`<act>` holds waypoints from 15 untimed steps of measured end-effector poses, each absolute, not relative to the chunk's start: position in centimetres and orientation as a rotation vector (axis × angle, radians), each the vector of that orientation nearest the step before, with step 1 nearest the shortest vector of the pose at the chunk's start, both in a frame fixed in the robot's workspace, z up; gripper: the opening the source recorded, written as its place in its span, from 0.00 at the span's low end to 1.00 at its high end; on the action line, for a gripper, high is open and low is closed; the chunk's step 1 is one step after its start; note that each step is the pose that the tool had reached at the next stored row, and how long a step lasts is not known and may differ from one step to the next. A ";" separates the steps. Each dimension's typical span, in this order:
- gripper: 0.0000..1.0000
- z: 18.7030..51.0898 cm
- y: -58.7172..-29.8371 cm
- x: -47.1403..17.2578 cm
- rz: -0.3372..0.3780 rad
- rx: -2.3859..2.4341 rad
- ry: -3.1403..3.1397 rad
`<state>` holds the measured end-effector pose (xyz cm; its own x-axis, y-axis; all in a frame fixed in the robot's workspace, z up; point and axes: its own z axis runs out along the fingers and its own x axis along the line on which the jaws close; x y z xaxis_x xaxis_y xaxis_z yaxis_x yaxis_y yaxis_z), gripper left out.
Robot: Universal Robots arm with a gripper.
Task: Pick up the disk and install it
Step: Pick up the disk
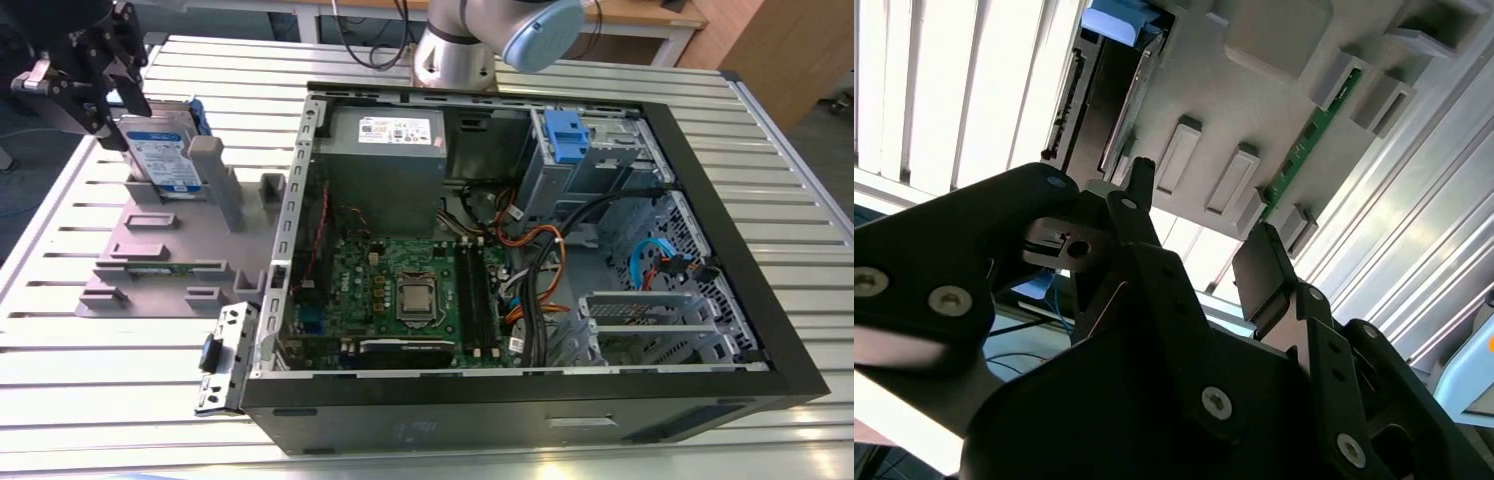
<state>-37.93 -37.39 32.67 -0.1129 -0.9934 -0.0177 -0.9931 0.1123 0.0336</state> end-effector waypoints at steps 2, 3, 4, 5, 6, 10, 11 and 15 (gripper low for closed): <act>0.59 32.6 -37.3 -37.9 -0.058 2.086 -2.336; 0.59 32.4 -37.0 -37.9 -0.058 2.086 -2.336; 0.59 32.2 -36.8 -37.9 -0.058 2.086 -2.336; 0.59 32.2 -36.8 -37.9 -0.058 2.086 -2.336; 0.59 32.2 -36.8 -37.9 -0.058 2.086 -2.336; 0.59 32.2 -36.7 -37.9 -0.058 2.086 -2.336; 0.59 32.2 -36.7 -37.9 -0.058 2.087 -2.335; 0.59 32.3 -36.7 -38.0 -0.058 2.093 -2.330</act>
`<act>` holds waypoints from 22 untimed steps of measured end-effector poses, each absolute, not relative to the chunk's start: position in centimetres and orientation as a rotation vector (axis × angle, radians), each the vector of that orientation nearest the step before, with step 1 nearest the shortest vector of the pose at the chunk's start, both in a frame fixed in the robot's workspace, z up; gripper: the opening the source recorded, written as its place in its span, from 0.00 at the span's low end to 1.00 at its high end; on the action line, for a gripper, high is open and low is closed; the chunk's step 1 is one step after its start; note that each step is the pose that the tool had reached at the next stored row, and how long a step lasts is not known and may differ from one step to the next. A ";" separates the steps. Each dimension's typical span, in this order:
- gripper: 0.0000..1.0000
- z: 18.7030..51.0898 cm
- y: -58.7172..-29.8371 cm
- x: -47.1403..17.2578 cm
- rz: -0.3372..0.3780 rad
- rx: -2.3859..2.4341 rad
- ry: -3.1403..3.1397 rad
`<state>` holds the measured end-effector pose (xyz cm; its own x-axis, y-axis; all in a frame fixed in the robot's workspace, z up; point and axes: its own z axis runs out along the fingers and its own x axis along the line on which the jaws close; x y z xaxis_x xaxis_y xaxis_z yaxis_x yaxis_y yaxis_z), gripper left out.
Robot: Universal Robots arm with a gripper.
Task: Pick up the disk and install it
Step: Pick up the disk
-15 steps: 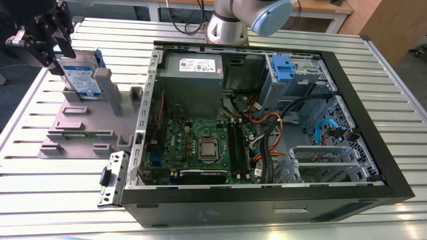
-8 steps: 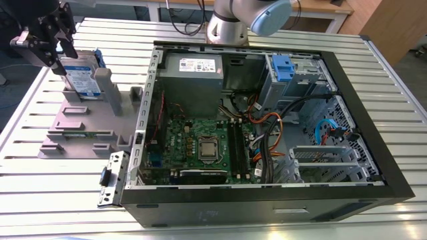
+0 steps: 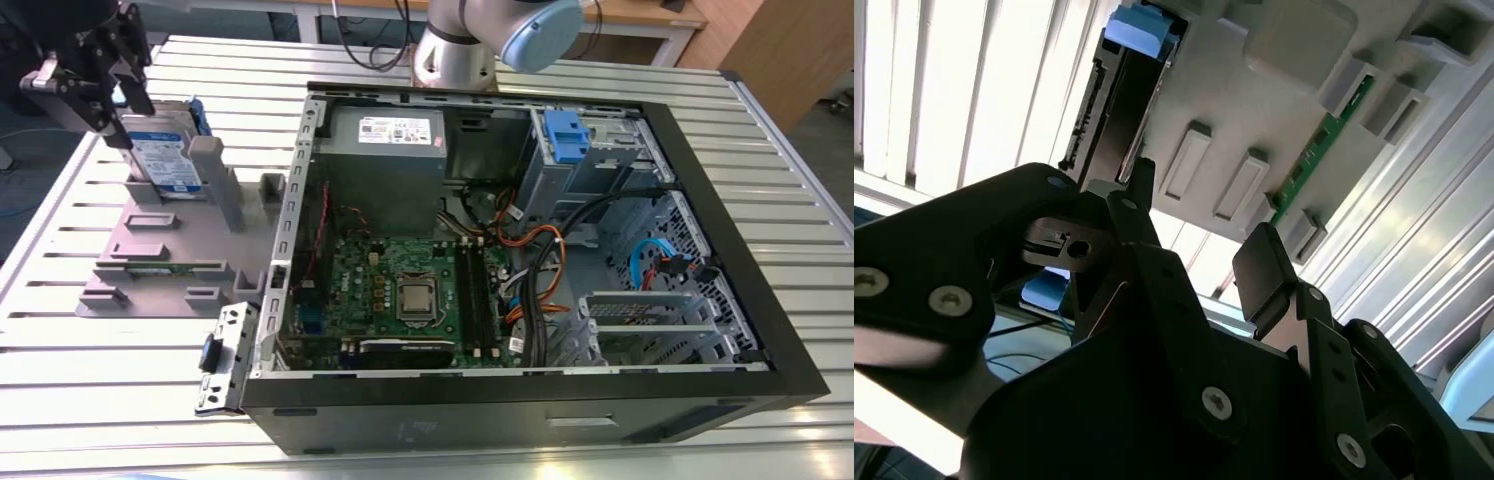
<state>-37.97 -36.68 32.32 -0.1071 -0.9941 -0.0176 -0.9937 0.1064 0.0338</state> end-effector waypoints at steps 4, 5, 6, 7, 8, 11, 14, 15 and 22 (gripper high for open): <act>0.59 32.6 -36.7 -38.1 -0.057 2.098 -2.326; 0.59 32.6 -36.7 -38.1 -0.059 2.102 -2.324; 0.59 32.6 -36.7 -38.1 -0.061 2.107 -2.320; 0.59 32.6 -36.7 -38.2 -0.065 2.114 -2.317; 0.59 32.6 -36.7 -38.2 -0.070 2.121 -2.314; 0.59 32.6 -36.6 -38.2 -0.082 2.142 -2.303; 0.59 32.6 -36.6 -38.2 -0.089 2.160 -2.292; 0.59 32.6 -36.5 -38.2 -0.092 2.165 -2.288; 0.59 32.6 -35.3 -38.2 -0.098 2.179 -2.279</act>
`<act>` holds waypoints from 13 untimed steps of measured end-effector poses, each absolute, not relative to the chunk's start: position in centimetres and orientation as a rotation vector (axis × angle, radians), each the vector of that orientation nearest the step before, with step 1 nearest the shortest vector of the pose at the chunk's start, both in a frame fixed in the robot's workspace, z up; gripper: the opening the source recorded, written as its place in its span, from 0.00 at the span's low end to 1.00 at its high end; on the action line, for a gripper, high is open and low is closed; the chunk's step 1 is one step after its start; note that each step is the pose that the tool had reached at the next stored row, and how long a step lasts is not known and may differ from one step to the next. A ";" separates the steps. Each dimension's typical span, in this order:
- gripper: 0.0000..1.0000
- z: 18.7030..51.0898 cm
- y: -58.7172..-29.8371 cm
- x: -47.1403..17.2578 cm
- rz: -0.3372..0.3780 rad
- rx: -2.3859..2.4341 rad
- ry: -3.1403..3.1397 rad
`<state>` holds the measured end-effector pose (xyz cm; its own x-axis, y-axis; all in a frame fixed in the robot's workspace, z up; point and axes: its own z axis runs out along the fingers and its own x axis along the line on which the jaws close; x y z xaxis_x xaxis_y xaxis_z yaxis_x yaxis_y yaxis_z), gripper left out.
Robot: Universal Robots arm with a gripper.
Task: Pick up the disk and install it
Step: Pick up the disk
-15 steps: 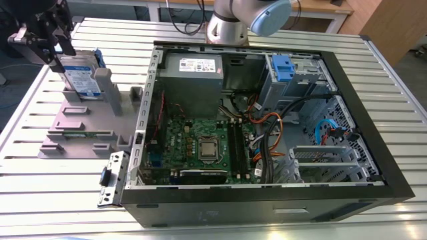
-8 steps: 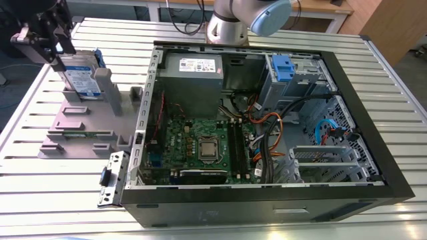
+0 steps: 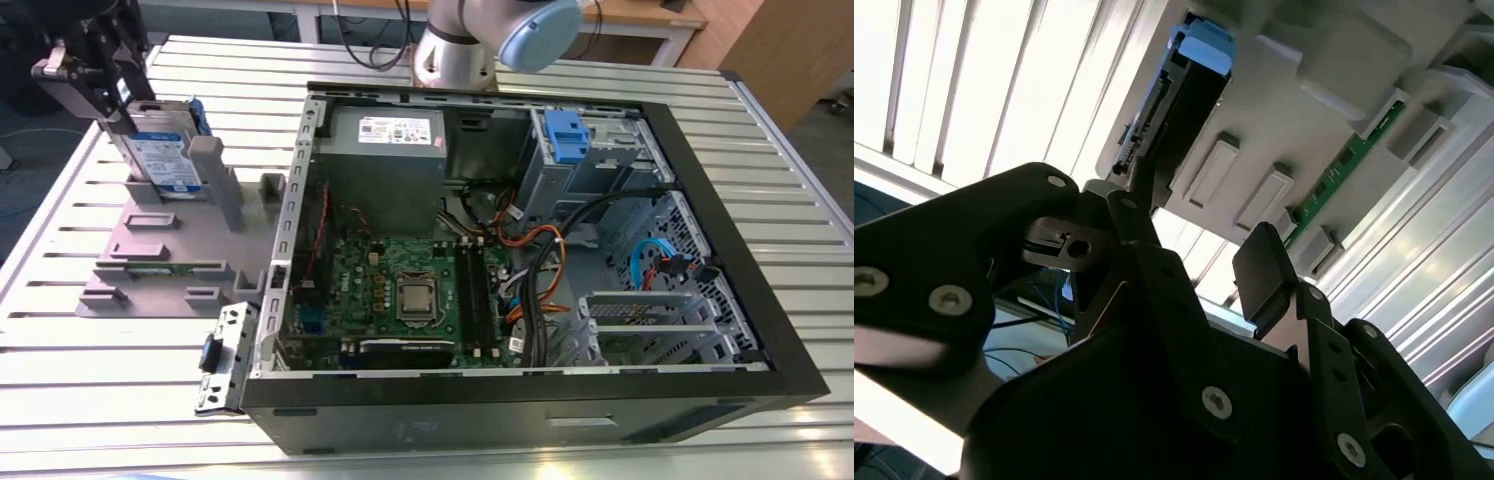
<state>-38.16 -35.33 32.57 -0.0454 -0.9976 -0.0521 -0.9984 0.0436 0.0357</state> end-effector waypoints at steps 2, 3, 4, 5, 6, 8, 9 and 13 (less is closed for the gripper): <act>0.59 32.5 -35.0 -38.2 0.097 -2.165 2.256; 0.59 32.5 -34.9 -38.2 0.097 -2.168 2.254; 0.59 32.4 -34.7 -38.2 0.097 -2.170 2.252; 0.59 32.4 -34.6 -38.2 0.097 -2.172 2.249; 0.59 32.4 -34.4 -38.2 0.098 -2.175 2.247; 0.59 32.3 -34.2 -38.3 0.098 -2.180 2.242; 0.59 32.2 -34.0 -38.3 0.098 -2.182 2.240; 0.59 32.0 -33.4 -38.6 0.098 -2.188 2.234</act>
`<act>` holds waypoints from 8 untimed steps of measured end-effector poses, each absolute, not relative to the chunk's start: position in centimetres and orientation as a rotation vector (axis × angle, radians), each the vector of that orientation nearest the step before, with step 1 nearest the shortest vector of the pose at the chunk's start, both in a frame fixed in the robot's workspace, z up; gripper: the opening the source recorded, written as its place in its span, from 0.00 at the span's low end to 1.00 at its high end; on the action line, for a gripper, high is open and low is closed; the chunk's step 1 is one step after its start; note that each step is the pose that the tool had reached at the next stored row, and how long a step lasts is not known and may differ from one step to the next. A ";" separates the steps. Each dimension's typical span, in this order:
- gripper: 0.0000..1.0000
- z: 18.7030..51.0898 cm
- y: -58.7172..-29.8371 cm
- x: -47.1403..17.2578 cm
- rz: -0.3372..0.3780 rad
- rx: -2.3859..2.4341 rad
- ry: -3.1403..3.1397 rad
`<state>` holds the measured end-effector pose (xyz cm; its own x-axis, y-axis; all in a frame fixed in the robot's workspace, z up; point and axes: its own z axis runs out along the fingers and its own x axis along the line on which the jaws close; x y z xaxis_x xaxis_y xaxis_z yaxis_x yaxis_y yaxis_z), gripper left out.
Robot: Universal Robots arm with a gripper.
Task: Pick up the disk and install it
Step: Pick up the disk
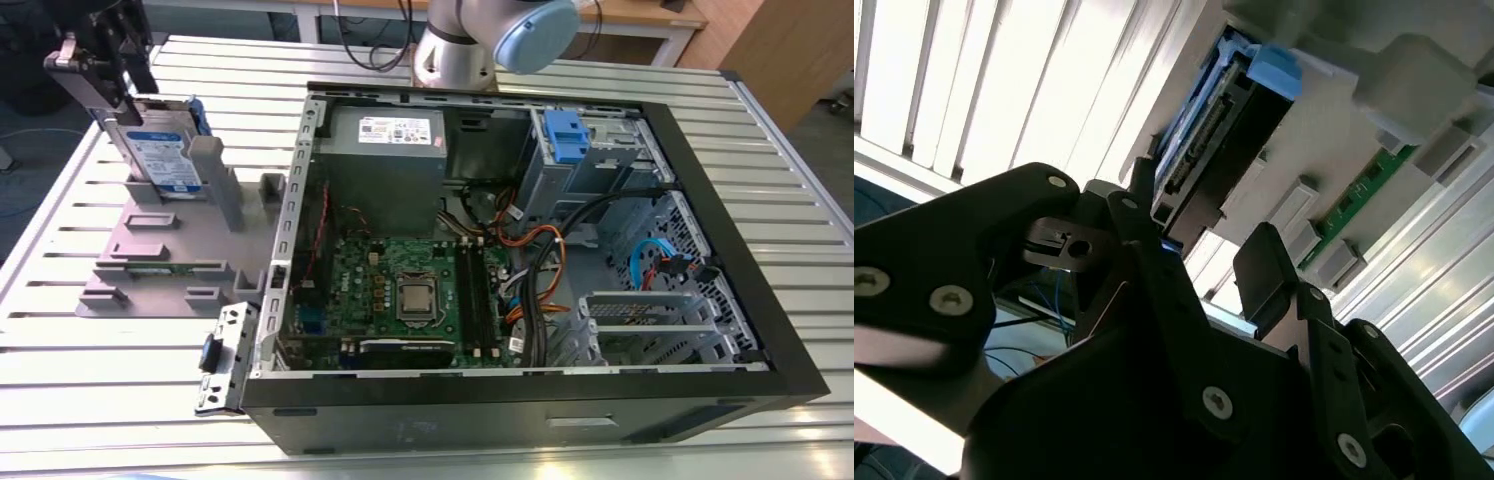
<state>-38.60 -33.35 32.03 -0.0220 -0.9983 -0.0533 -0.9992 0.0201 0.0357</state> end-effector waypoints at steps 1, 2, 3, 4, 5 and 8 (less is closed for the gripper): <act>0.59 32.0 -33.2 -38.7 0.098 -2.189 2.233; 0.59 31.9 -33.0 -38.8 0.098 -2.190 2.232; 0.59 31.9 -32.8 -39.0 0.098 -2.190 2.231; 0.59 31.9 -32.7 -39.1 0.098 -2.191 2.231; 0.59 31.8 -32.5 -39.3 0.098 -2.192 2.230; 0.59 31.6 -32.4 -39.8 0.098 -2.196 2.226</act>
<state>-39.81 -32.38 31.61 -0.0146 -0.9985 -0.0533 -0.9993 0.0127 0.0356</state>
